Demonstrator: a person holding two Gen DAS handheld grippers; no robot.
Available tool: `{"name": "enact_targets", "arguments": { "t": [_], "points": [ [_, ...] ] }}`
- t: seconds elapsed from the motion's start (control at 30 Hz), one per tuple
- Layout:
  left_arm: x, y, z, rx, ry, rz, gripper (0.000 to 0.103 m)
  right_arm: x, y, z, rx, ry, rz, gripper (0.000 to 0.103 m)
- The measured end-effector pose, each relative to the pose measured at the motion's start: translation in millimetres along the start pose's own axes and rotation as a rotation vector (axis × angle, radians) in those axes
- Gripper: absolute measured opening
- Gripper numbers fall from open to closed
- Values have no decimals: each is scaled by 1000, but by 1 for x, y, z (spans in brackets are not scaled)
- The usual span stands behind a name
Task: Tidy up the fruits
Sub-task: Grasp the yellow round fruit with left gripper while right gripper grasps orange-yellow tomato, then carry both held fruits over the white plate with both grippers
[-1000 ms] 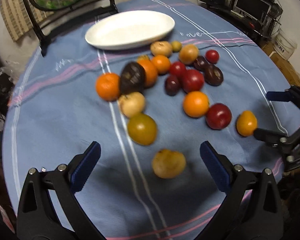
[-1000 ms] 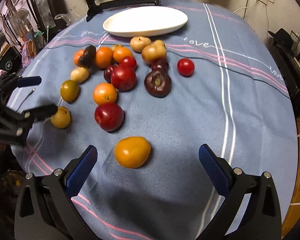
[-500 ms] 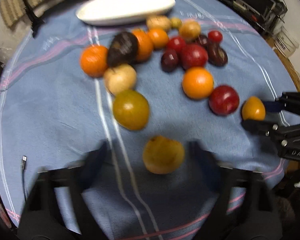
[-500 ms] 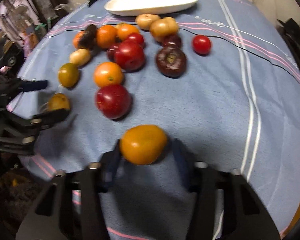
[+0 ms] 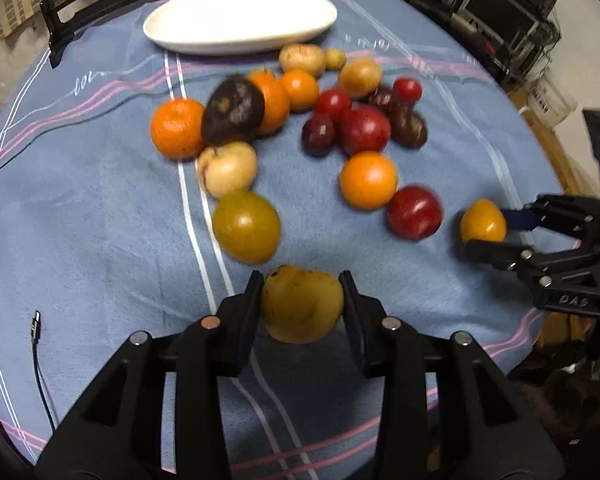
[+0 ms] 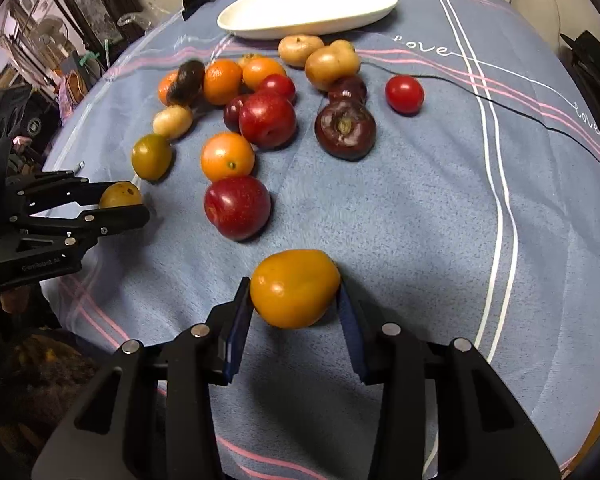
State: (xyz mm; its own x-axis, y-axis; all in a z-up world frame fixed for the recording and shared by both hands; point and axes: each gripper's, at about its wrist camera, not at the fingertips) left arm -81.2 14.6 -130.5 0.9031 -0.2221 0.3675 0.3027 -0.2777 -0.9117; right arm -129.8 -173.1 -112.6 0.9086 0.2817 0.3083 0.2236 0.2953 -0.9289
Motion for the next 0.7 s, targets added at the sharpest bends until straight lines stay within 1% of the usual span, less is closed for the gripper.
{"name": "enact_targets", "arguments": {
  "t": [0.1, 0.2, 0.33, 0.37, 0.4, 0.53, 0.6, 0.7],
  "points": [
    [19, -19, 0, -7, -6, -45, 39, 10, -12, 0, 9, -5, -29, 43],
    [44, -39, 0, -4, -9, -106, 39, 31, -29, 2, 19, -13, -82, 43],
    [85, -65, 3, 29, -22, -196, 39, 65, -57, 2, 16, -46, -175, 43],
    [100, -73, 3, 44, -27, -224, 39, 73, -64, 2, 16, -53, -197, 43],
    [108, -76, 4, 52, -32, -235, 39, 85, -73, 0, 15, -59, -228, 43],
    [147, -83, 9, 97, -82, -267, 39, 121, -93, -2, 15, -73, -305, 43],
    [162, -80, 12, 118, -99, -269, 39, 139, -98, 0, 5, -85, -338, 43],
    [182, -70, 17, 143, -112, -258, 39, 163, -97, -7, 13, -78, -364, 43]
  ]
}}
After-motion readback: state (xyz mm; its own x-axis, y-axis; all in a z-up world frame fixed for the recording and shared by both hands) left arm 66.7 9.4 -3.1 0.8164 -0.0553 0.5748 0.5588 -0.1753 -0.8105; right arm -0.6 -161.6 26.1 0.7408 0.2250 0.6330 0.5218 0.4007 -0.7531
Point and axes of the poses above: each gripper's, at about its wrist camera, not at the fingertips, and y roughly the way its jaws point, z to its left, x to its top, and after that the axes turned 4 degrees about -y, right-handed
